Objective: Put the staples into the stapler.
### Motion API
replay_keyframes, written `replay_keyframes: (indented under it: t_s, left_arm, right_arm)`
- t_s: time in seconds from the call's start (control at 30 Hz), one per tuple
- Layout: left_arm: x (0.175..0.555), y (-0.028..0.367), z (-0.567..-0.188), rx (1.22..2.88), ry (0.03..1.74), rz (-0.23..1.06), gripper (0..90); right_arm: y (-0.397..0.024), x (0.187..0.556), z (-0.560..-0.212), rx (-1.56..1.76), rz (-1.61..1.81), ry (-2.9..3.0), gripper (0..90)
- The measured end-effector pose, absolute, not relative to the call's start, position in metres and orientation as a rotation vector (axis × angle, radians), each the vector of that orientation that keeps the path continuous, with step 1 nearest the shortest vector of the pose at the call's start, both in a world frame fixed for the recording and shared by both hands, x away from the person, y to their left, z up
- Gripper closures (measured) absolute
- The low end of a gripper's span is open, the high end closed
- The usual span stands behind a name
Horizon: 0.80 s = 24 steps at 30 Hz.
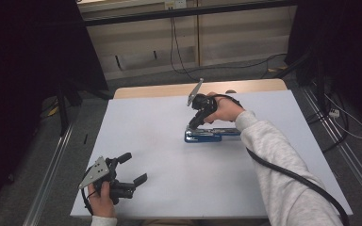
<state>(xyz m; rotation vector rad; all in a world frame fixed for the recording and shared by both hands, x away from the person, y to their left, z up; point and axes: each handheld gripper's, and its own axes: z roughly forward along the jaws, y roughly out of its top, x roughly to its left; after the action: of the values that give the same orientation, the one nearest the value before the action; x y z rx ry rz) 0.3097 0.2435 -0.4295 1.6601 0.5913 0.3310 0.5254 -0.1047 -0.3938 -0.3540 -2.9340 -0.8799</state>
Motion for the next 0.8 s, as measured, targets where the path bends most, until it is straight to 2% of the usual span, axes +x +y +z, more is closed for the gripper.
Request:
replay_keyframes:
  t_s: [0.8]
  left_arm:
    - [0.3109, 0.243, -0.4304, 1.666, 0.591, 0.329, 1.6]
  right_arm:
    - [-0.1053, 0.5259, -0.4025, -0.355, -0.851, -2.937, 78.2]
